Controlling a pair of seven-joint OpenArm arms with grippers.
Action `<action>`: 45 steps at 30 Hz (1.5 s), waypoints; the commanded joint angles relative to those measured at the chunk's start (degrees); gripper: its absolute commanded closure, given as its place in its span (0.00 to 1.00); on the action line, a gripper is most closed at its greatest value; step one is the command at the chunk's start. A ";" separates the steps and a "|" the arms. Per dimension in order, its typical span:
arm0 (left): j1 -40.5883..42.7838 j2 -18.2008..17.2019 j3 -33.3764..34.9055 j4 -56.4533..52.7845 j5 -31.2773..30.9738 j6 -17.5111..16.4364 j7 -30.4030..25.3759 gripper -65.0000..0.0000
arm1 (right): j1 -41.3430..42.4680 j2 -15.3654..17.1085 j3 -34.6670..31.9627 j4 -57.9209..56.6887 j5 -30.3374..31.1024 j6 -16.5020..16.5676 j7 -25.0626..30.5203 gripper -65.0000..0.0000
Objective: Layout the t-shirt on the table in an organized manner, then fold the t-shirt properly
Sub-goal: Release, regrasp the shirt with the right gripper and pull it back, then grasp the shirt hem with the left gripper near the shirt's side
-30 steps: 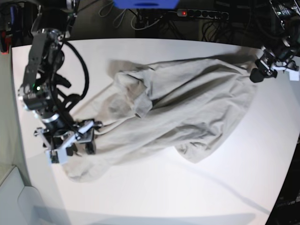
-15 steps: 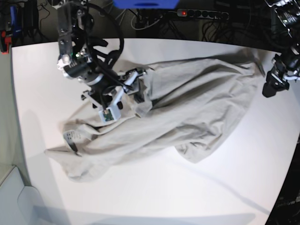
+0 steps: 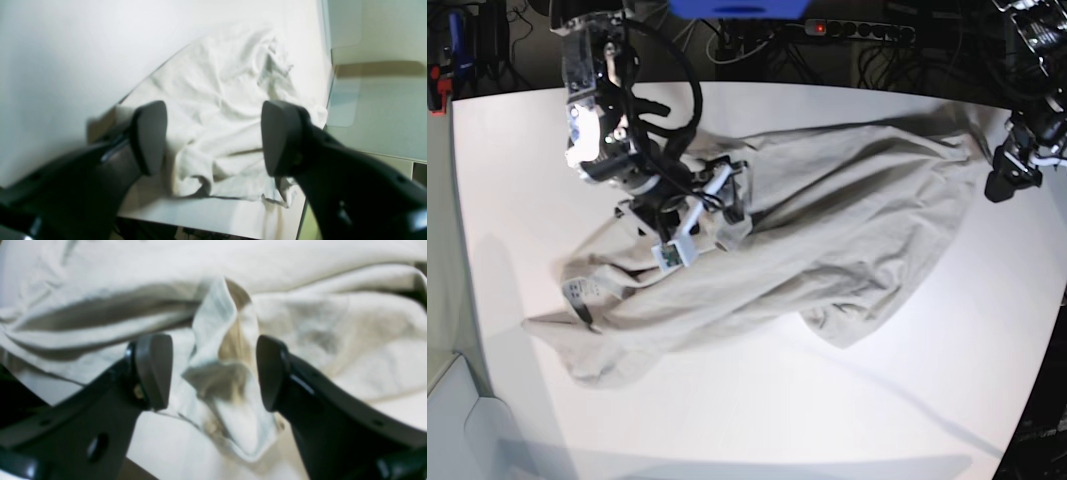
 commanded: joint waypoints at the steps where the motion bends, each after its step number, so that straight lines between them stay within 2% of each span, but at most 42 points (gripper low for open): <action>1: -0.08 -0.90 -0.39 0.80 -2.94 0.78 -0.13 0.34 | 0.71 -0.25 -0.03 0.31 0.58 0.36 1.18 0.39; 3: 0.62 -0.90 -0.39 0.80 -2.94 0.78 -0.13 0.34 | 0.71 -0.78 -0.03 -0.65 0.58 0.36 1.18 0.40; 5: 0.80 -0.90 -0.39 0.80 -2.94 0.78 -0.22 0.34 | 0.80 -0.87 -0.12 -1.62 0.58 0.36 1.18 0.47; 8: 0.97 -0.90 -0.39 0.80 -2.94 0.78 -0.30 0.34 | 1.68 -0.87 -0.12 -3.29 0.58 0.36 1.18 0.67; 11: 0.97 -0.90 -0.39 0.80 -2.94 0.78 -0.22 0.34 | 1.41 -0.87 -0.12 -3.73 0.58 0.36 1.18 0.94; 12: 0.97 -0.90 -0.39 0.80 -2.94 0.78 -0.22 0.34 | 1.41 -0.87 -0.03 -3.47 0.58 0.36 1.10 1.00; 15: 0.97 -0.90 -0.48 0.80 -2.94 0.78 -0.22 0.34 | 0.27 -0.60 0.32 -0.04 0.58 0.36 0.66 1.00; 18: 0.71 -0.90 -0.48 0.80 -3.12 0.69 -0.22 0.34 | -3.16 1.51 1.55 7.87 0.58 0.36 0.74 1.00; 20: -0.08 -0.90 -0.48 1.06 -3.47 0.42 -0.22 0.34 | -5.89 1.68 2.87 10.51 0.58 0.36 1.10 1.00; 24: -3.51 -0.90 -0.39 0.89 -5.05 -5.03 -0.57 0.34 | -9.31 2.03 8.23 10.51 0.58 0.36 1.10 1.00; 27: -7.20 -0.90 -0.30 0.89 -4.96 -5.91 -0.57 0.34 | -11.78 2.65 13.15 10.51 0.58 0.36 1.18 1.00; 31: -11.51 -0.90 -0.04 0.89 -4.88 -5.91 -0.57 0.34 | -13.53 2.74 22.30 10.42 0.58 0.44 1.18 1.00; 34: -13.36 -0.90 -0.04 0.80 -4.88 -5.91 -0.57 0.33 | -14.06 2.30 31.97 10.42 0.58 3.08 1.18 1.00; 38: -16.35 -0.38 2.86 -3.60 -4.88 -5.91 -0.57 0.33 | -13.71 -0.78 46.65 10.34 0.58 6.60 1.10 1.00; 42: -18.37 -0.03 6.64 -8.87 -4.88 -5.91 -0.57 0.33 | -13.71 -1.57 53.68 9.81 0.58 7.04 1.01 1.00; 45: -20.48 2.00 9.54 -11.68 -4.88 -5.82 -0.66 0.33 | -11.86 -2.54 58.61 7.96 0.58 7.04 0.66 1.00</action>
